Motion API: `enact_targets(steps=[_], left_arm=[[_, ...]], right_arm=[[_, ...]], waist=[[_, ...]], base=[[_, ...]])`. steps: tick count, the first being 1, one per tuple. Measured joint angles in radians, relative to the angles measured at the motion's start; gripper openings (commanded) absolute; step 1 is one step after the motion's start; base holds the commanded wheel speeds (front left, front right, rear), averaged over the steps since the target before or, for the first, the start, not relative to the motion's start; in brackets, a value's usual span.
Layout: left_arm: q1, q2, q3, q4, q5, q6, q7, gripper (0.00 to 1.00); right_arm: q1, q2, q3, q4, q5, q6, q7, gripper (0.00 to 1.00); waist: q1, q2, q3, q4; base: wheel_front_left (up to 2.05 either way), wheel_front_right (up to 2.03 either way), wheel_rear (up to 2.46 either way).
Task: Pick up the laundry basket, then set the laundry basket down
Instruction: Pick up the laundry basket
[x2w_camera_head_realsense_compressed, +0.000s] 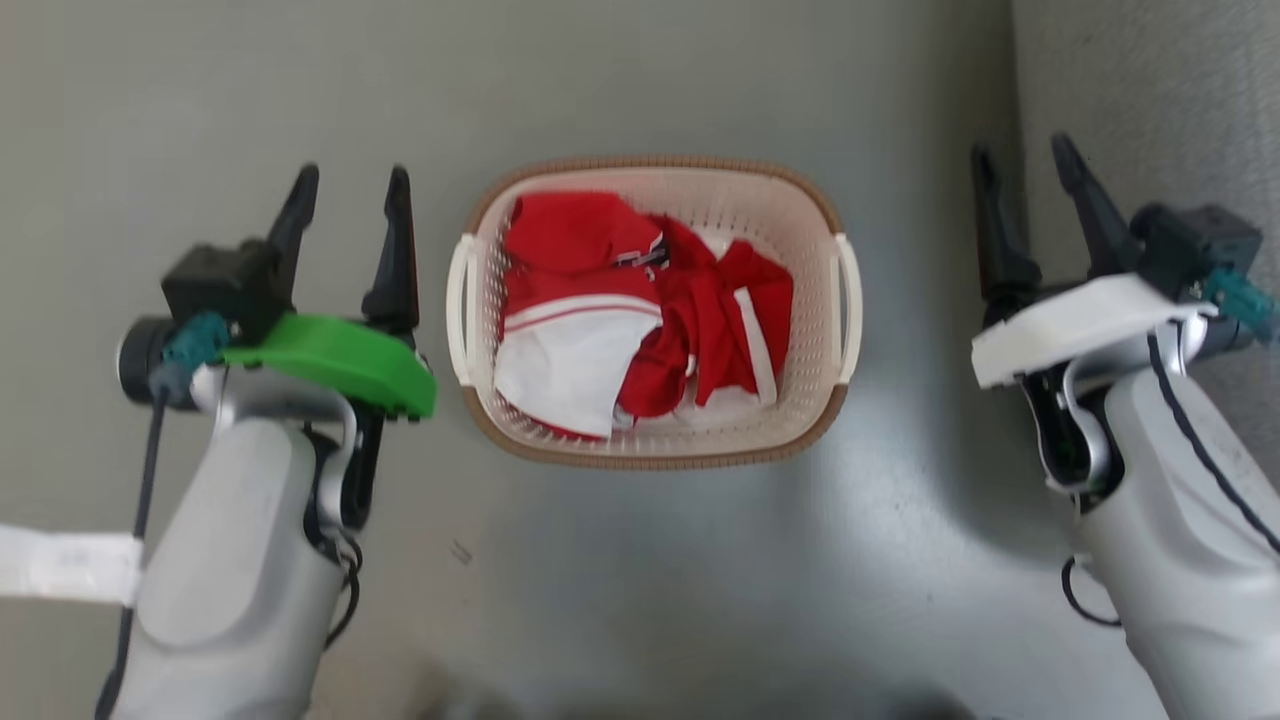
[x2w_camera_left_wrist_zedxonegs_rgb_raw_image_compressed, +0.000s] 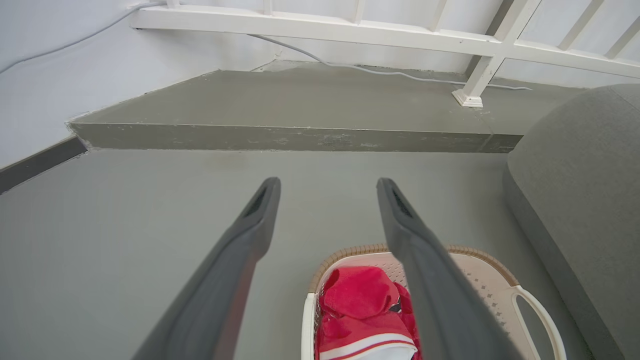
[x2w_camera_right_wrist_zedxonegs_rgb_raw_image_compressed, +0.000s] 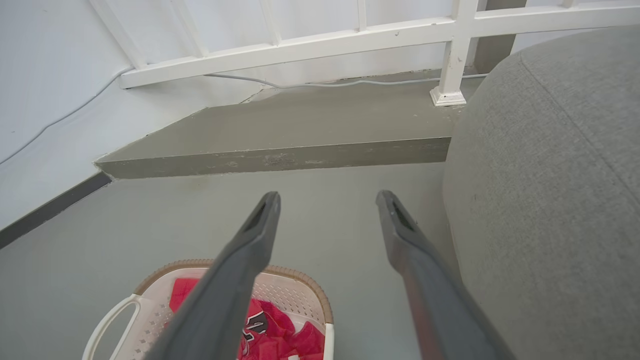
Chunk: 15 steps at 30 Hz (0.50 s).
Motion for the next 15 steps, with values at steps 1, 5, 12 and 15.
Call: enact_targets(steps=[1, 5, 12, 15], left_arm=[[-0.014, -0.001, 0.0, 0.007, -0.003, -0.004, 0.001, 1.0], [-0.077, -0.002, -0.001, 0.039, -0.011, -0.018, 0.024, 1.0], [-0.18, -0.003, -0.002, 0.133, -0.019, -0.052, 0.054, 1.0], [-0.213, -0.005, -0.002, 0.179, -0.039, -0.066, 0.066, 1.0]], right_arm=[[-0.014, 0.001, 0.001, 0.003, -0.003, 0.001, 0.0, 1.0], [-0.077, 0.006, 0.007, 0.016, -0.005, 0.004, 0.009, 1.0], [-0.171, 0.026, 0.026, 0.08, -0.014, 0.013, 0.016, 1.0], [-0.198, 0.035, 0.037, 0.119, -0.015, 0.021, 0.018, 1.0]], waist=[[0.0, 0.0, 0.014, 0.0], [0.0001, 0.0, 0.072, 0.002], [0.0001, 0.0, 0.167, -0.001], [0.0, 0.0, 0.202, -0.003]], base=[[0.0, 0.0, 0.0], [0.0, 0.0, 0.0], [0.0, 0.0, 0.0], [0.0, 0.0, 0.0]])
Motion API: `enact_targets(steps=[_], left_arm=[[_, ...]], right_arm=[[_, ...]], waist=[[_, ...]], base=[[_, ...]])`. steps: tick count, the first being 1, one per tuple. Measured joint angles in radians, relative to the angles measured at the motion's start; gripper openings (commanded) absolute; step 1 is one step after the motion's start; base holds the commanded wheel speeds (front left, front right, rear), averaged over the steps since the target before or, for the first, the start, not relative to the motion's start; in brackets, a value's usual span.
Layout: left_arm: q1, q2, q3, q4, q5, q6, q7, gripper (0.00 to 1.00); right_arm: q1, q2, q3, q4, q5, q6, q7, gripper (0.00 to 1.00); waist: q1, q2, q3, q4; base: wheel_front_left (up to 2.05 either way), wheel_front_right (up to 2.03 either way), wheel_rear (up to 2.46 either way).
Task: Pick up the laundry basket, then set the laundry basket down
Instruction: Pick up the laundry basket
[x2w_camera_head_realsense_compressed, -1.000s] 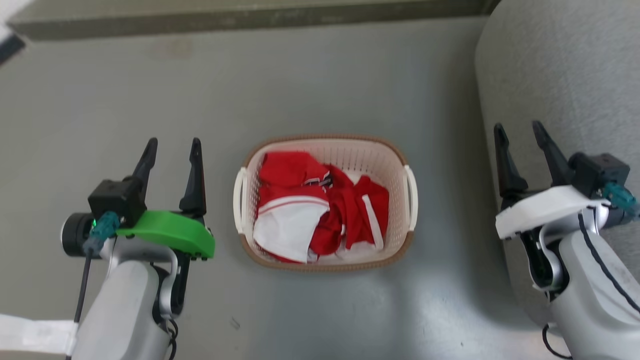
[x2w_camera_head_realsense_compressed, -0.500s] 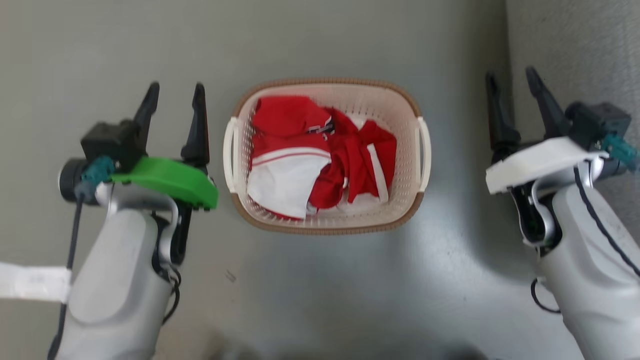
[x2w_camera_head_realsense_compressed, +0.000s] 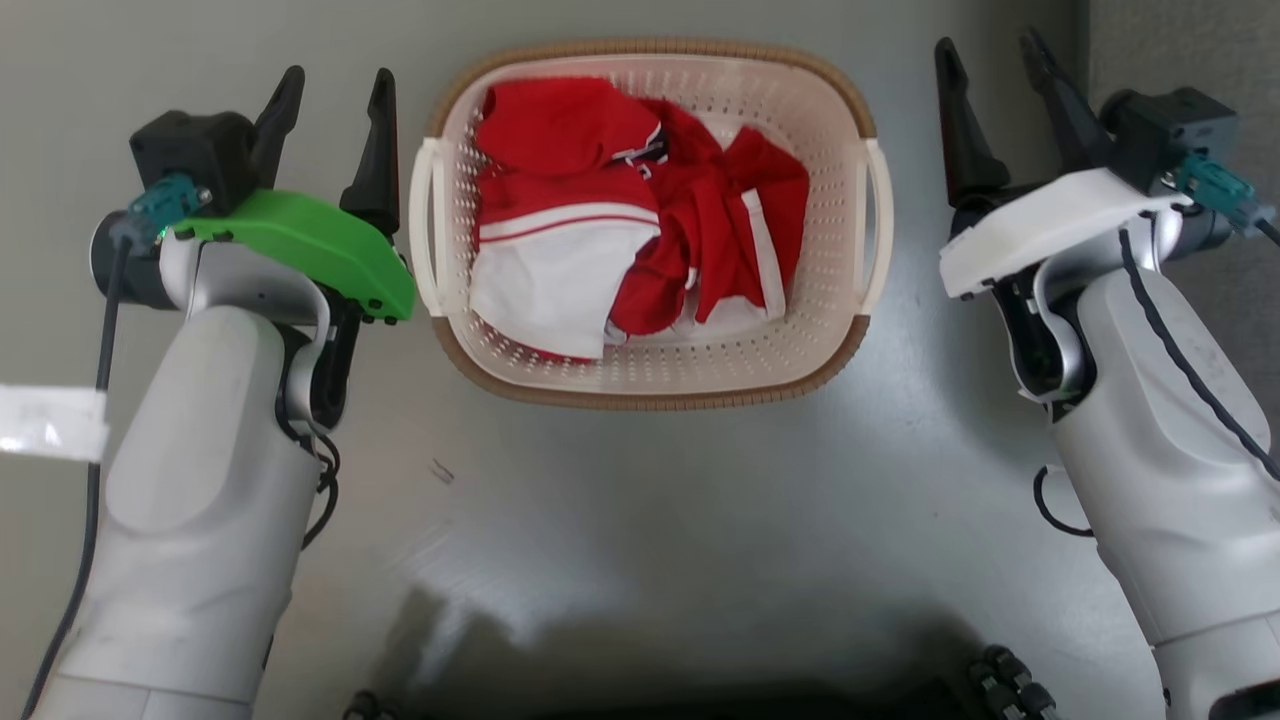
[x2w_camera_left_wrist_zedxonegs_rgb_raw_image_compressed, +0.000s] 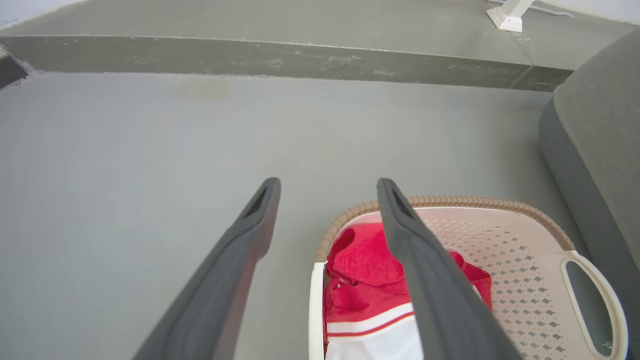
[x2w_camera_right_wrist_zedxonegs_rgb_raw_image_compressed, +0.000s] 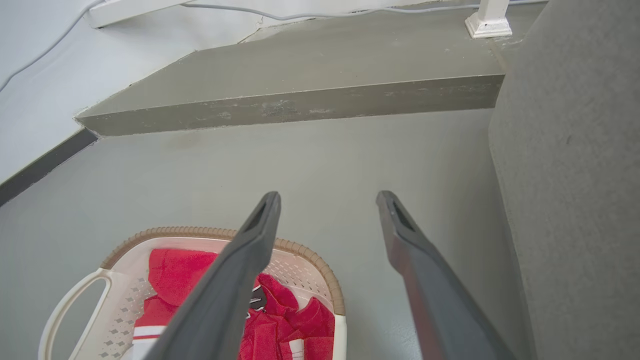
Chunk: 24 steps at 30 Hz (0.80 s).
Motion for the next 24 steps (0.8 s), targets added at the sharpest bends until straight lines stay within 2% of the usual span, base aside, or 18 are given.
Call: enact_targets(steps=[11, 24], left_arm=[[-0.059, -0.004, -0.024, 0.17, -0.002, -0.047, 0.025, 1.0], [-0.113, -0.025, -0.042, 0.324, -0.005, -0.078, 0.037, 1.0]], right_arm=[[-0.064, 0.031, 0.039, 0.134, -0.015, 0.027, 0.007, 1.0], [-0.1, 0.057, 0.076, 0.263, -0.016, 0.044, 0.013, 1.0]], waist=[[0.0, 0.0, 0.087, -0.015], [0.0, 0.0, 0.149, -0.025]], base=[[0.0, 0.0, 0.0], [0.0, 0.0, 0.0]])
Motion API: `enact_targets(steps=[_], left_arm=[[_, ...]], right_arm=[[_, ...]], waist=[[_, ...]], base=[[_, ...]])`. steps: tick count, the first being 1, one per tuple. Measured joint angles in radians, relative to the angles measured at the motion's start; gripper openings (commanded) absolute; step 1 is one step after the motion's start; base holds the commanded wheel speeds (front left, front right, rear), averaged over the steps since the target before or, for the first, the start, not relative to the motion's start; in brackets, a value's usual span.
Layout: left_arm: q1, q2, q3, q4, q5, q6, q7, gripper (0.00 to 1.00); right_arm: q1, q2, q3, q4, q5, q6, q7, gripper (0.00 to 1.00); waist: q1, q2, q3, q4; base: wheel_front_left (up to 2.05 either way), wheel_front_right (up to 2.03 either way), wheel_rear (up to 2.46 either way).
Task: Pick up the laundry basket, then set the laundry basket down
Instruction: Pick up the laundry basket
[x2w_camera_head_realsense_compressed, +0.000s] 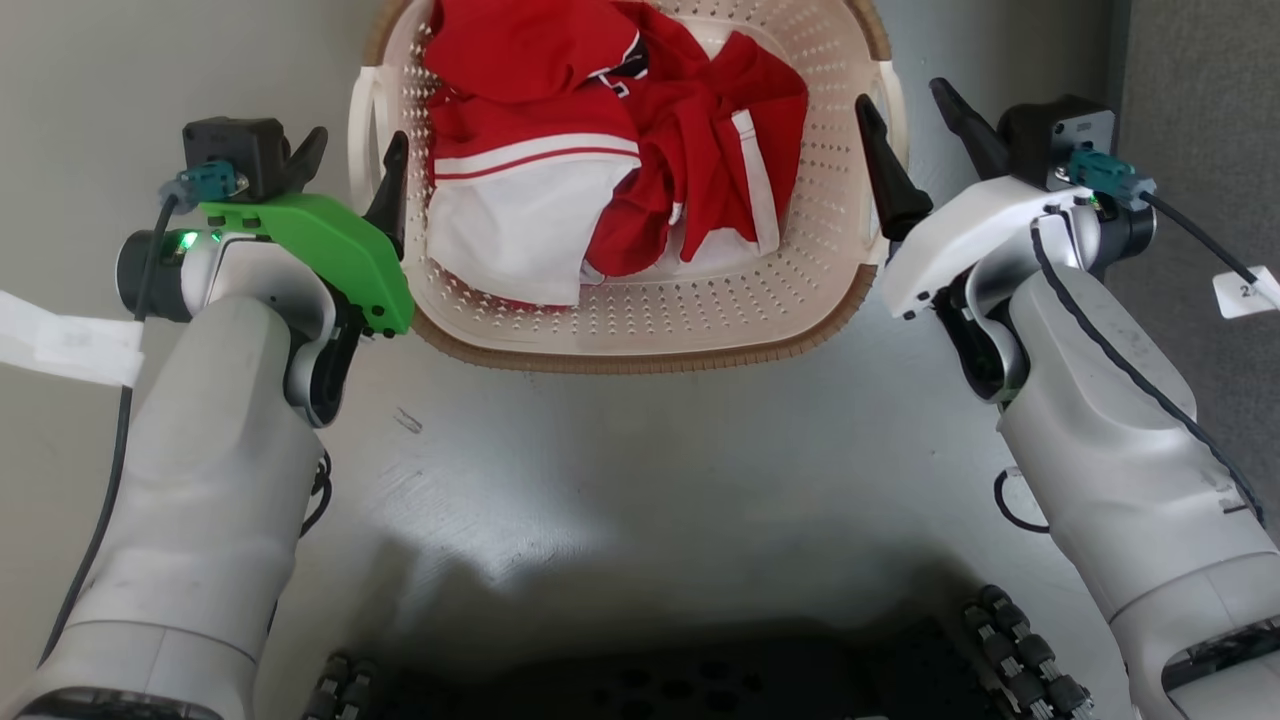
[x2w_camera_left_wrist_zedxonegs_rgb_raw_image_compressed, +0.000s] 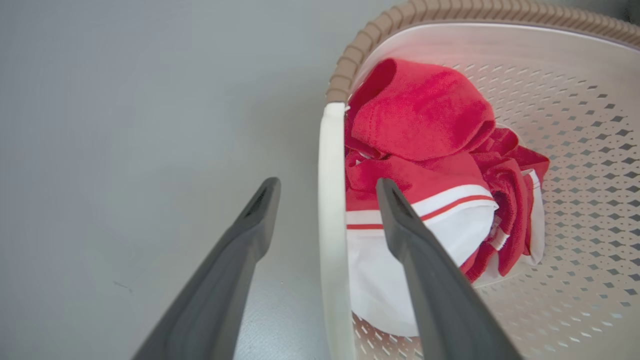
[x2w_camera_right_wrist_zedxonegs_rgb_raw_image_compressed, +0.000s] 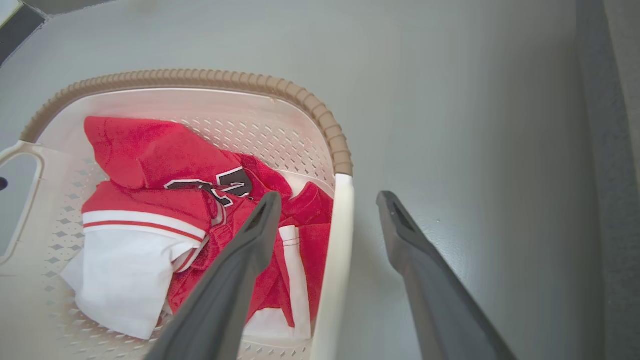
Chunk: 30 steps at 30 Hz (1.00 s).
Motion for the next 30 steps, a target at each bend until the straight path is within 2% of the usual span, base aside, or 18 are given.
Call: enact_targets(steps=[14, 15, 16, 17, 21, 30], left_arm=[[-0.097, -0.011, -0.009, 0.14, -0.007, -0.018, 0.006, 1.0], [-0.102, -0.011, -0.01, 0.148, -0.007, -0.022, 0.01, 0.97], [-0.107, -0.012, -0.012, 0.158, -0.007, -0.023, 0.011, 0.11], [-0.11, -0.013, -0.012, 0.169, -0.008, -0.023, 0.011, 0.0], [-0.125, -0.035, -0.021, 0.193, -0.016, -0.034, 0.019, 0.0], [-0.152, -0.041, -0.023, 0.241, -0.037, -0.035, 0.018, 0.0]], right_arm=[[-0.083, 0.016, 0.024, 0.112, 0.0, 0.017, 0.013, 1.0], [-0.088, 0.016, 0.025, 0.116, 0.0, 0.017, 0.012, 1.0], [-0.093, 0.017, 0.025, 0.123, 0.0, 0.019, 0.012, 0.18], [-0.096, 0.018, 0.026, 0.131, 0.0, 0.021, 0.011, 0.0], [-0.105, 0.03, 0.032, 0.149, 0.001, 0.032, 0.007, 0.0], [-0.137, 0.037, 0.033, 0.194, 0.004, 0.029, -0.01, 0.0]], waist=[[0.0, 0.0, 0.068, -0.006], [0.0, 0.0, 0.072, -0.006], [0.0, 0.0, 0.074, -0.006], [0.0, 0.0, 0.076, -0.007], [-0.0001, 0.0, 0.079, -0.007], [-0.0001, 0.0, 0.078, -0.008]], base=[[0.0, 0.0, 0.0], [0.0, 0.0, 0.0], [0.0, 0.0, 0.0], [0.0, 0.0, 0.0], [0.0, 0.0, 0.0], [0.0, 0.0, 0.0]])
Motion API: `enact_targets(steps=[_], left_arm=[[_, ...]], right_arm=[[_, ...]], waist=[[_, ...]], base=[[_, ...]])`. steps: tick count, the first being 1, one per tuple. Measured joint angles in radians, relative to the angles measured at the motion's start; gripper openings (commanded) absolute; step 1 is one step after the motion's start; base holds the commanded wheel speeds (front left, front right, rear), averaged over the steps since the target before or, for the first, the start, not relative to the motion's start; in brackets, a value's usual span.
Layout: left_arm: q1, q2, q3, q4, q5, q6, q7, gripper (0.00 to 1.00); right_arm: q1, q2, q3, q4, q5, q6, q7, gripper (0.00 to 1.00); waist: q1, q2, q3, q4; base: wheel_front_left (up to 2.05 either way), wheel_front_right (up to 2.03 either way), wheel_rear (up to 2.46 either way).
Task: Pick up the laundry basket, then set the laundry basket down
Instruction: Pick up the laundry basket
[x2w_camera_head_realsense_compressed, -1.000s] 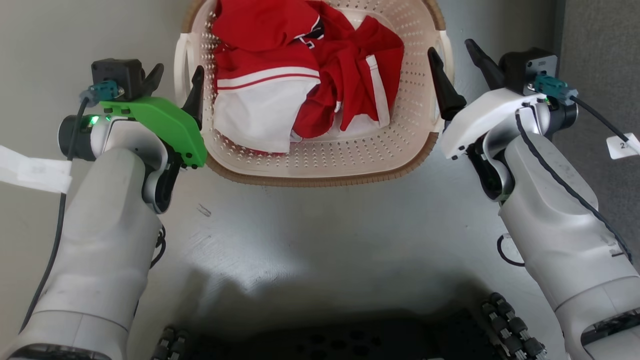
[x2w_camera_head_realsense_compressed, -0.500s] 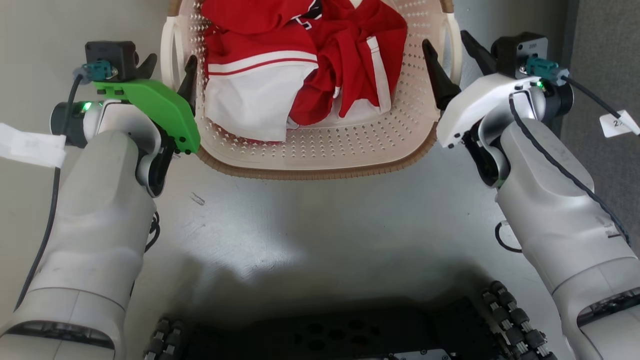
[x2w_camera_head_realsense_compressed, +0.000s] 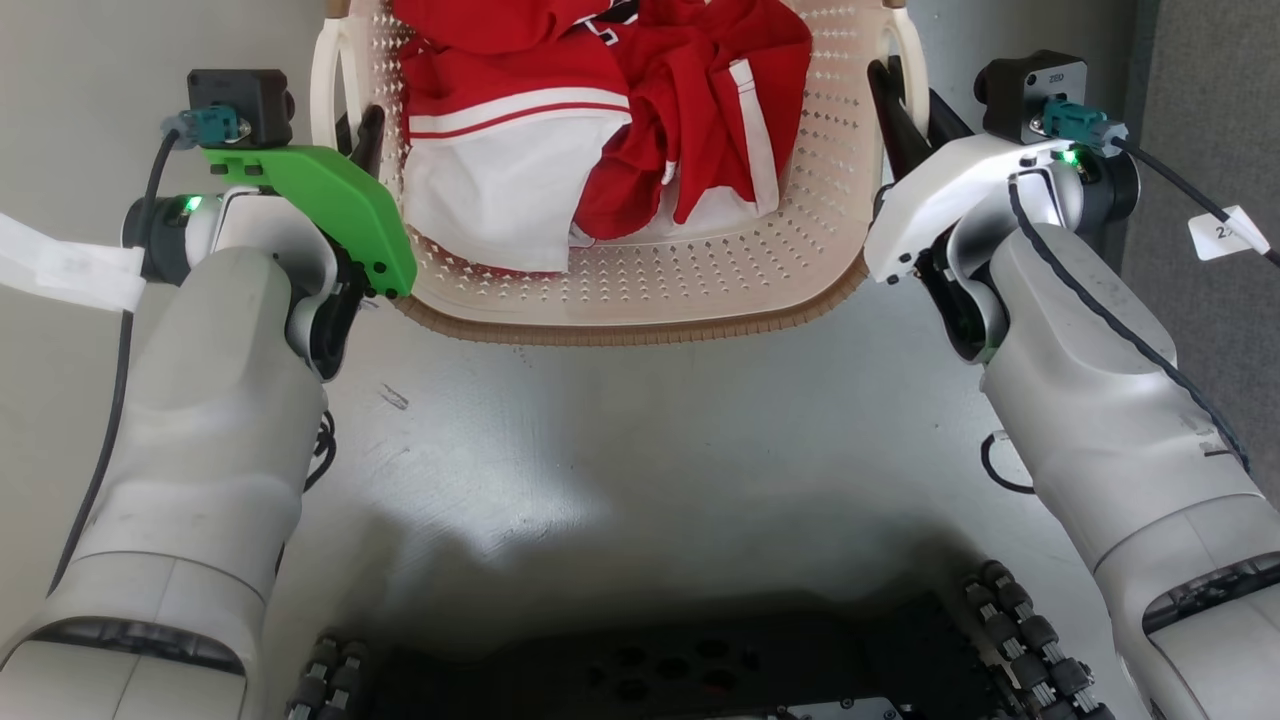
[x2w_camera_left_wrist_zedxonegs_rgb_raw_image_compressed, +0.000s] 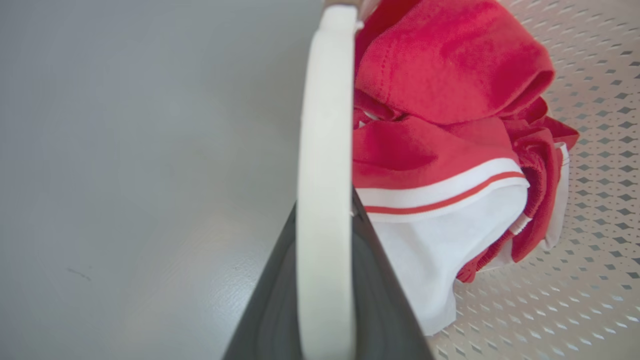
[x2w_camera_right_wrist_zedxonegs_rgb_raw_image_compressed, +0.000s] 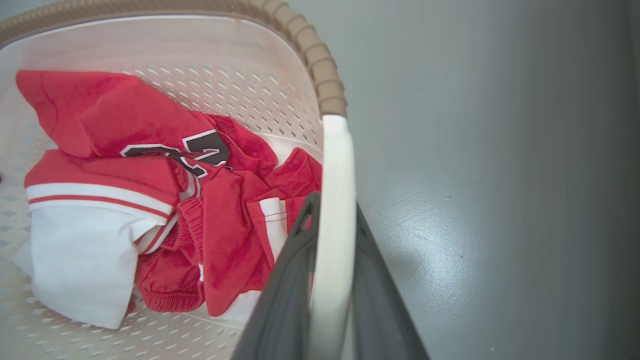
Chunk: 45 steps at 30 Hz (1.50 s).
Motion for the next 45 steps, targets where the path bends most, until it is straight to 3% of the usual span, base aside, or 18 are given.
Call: enact_targets(steps=[26, 45], left_arm=[[0.019, -0.05, -0.004, 0.183, -0.09, -0.012, 0.043, 0.0], [0.121, -0.063, -0.026, 0.221, -0.142, -0.013, 0.098, 0.0]], right_arm=[[-0.006, 0.018, 0.041, 0.192, 0.009, 0.049, -0.013, 0.0], [0.052, 0.038, 0.064, 0.294, 0.035, 0.067, -0.014, 0.0]], waist=[[0.0, 0.0, -0.164, 0.015], [0.0, 0.0, -0.343, 0.011]], base=[[0.0, 0.0, 0.0], [0.0, 0.0, 0.0]])
